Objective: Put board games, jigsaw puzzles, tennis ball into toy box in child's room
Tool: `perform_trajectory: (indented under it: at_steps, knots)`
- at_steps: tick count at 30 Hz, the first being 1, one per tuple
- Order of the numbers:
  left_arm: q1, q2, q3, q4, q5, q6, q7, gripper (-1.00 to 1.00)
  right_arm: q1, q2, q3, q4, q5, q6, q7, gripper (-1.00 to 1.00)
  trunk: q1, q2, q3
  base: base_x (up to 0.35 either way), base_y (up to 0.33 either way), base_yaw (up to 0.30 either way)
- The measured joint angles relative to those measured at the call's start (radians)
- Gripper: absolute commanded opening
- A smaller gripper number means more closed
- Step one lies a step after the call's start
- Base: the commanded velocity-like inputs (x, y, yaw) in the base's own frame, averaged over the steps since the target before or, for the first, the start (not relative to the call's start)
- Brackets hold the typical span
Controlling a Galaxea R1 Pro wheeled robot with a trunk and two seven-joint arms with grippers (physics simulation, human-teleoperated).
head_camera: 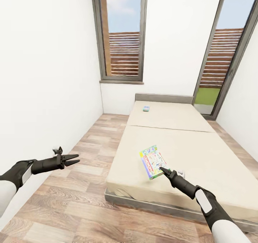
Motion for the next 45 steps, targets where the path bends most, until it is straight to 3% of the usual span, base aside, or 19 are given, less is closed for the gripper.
perform_trajectory:
  at_steps: [3,8,12,17,26,36,45]
  knots:
    - [0.000,0.000,-0.008,-0.002,0.000,0.000,0.000,1.00,-0.001,-0.004,0.039,0.001,0.001,0.001,-0.002,-1.00,0.000,0.000,0.000,-0.029,-0.034,0.292]
    - [0.000,-0.001,-0.011,-0.011,-0.003,0.006,0.000,1.00,-0.001,-0.006,0.059,0.002,-0.001,0.000,-0.003,-1.00,-0.019,0.035,0.016,-0.006,-0.007,0.292]
    - [-0.001,-0.002,-0.009,-0.012,-0.016,0.013,0.006,1.00,-0.002,-0.006,0.061,0.002,0.000,-0.001,-0.005,-1.00,-0.035,0.063,0.028,-0.009,-0.001,0.291]
    - [-0.002,-0.002,-0.008,-0.012,-0.022,0.018,0.057,1.00,-0.001,-0.006,0.061,0.002,0.000,0.000,-0.020,-1.00,-0.053,0.098,0.044,-0.204,0.000,0.292]
    - [-0.002,-0.002,-0.008,-0.012,-0.023,0.016,0.069,1.00,-0.002,-0.007,0.062,0.002,0.001,-0.001,-0.025,-1.00,-0.088,0.161,0.071,-0.060,-0.022,0.292]
    - [-0.001,-0.003,-0.007,-0.012,-0.023,0.009,0.090,1.00,-0.002,-0.007,0.061,0.002,-0.003,0.000,-0.025,-1.00,-0.126,0.231,0.098,-0.195,-0.217,0.291]
    - [-0.002,-0.003,-0.003,-0.012,-0.021,0.006,0.122,1.00,0.000,-0.005,0.061,0.002,-0.001,-0.003,-0.025,-1.00,-0.126,0.231,0.097,-0.197,-0.259,0.114]
